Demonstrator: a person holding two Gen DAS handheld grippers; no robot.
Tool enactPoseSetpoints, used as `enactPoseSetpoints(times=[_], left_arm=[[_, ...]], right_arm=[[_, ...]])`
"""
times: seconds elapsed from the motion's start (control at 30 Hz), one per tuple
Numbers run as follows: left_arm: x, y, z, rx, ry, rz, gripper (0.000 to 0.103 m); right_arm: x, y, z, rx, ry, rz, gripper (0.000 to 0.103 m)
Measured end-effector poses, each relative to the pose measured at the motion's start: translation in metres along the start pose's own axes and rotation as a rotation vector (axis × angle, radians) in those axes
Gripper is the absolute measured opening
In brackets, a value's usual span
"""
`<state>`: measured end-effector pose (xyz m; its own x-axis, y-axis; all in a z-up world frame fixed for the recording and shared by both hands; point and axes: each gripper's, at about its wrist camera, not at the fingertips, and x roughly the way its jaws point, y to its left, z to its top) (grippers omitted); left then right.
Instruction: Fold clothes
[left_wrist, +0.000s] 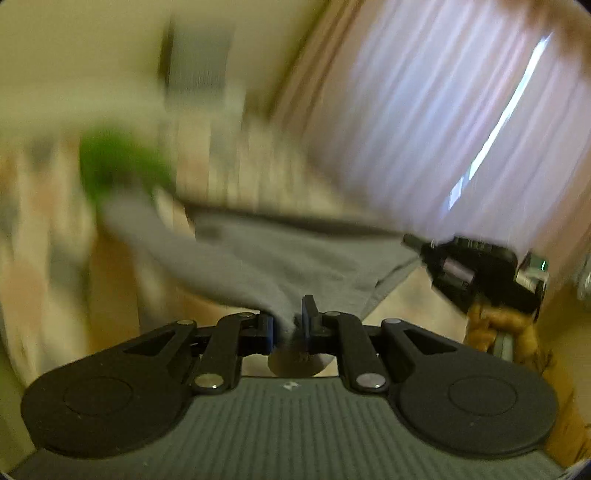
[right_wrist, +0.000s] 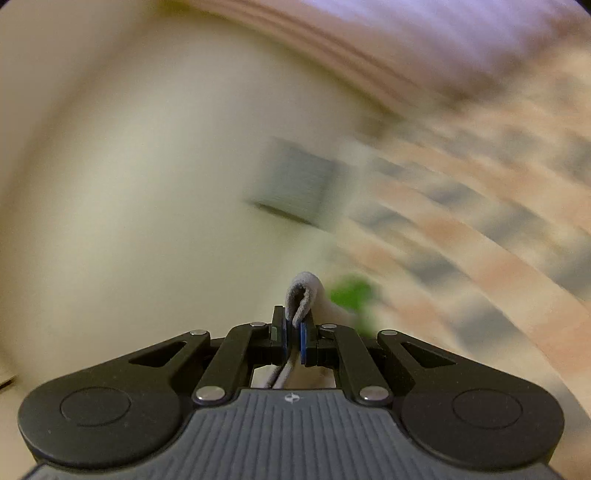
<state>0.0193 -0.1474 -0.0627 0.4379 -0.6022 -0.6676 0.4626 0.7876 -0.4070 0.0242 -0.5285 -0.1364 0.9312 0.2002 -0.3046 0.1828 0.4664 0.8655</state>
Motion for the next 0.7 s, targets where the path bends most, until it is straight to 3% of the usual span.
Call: enactPoseSetpoints(times=[0.1,0.17,0.23,0.3,0.37,0.4,0.5,0.57,0.63,0.7], left_arm=[[0.079,0.027,-0.099,-0.101,0.28,0.003,0.011],[0.114,0.041,-0.159,-0.131,0.415,0.046,0.01],[0.138,0.059,-0.207,-0.18,0.514,0.076,0.009],[0.147,0.078,-0.231,-0.248,0.561,0.096,0.01],[0.145,0.091,-0.239,-0.288,0.543,0.102,0.012],[0.145,0.095,-0.241,-0.305,0.525,0.097,0.021],[0.166,0.102,-0.243,-0.355,0.453,0.051,0.034],[0.185,0.112,-0.247,-0.389,0.428,0.062,0.044],[0.205,0.122,-0.251,-0.425,0.409,0.079,0.048],[0.219,0.132,-0.259,-0.481,0.435,0.131,0.047]], right_arm=[[-0.017,-0.123,-0.049,0.137,0.086,-0.262,0.006],[-0.028,-0.194,-0.086,0.188,0.139,-0.442,0.006],[-0.045,-0.25,-0.123,0.238,0.176,-0.584,0.006],[-0.063,-0.293,-0.148,0.292,0.19,-0.684,0.009],[-0.087,-0.317,-0.164,0.35,0.175,-0.665,0.026],[-0.089,-0.325,-0.167,0.356,0.164,-0.65,0.032],[-0.092,-0.318,-0.164,0.295,0.152,-0.555,0.049],[-0.085,-0.317,-0.163,0.256,0.16,-0.5,0.064],[-0.066,-0.316,-0.156,0.215,0.187,-0.475,0.07],[-0.064,-0.312,-0.156,0.198,0.224,-0.466,0.07]])
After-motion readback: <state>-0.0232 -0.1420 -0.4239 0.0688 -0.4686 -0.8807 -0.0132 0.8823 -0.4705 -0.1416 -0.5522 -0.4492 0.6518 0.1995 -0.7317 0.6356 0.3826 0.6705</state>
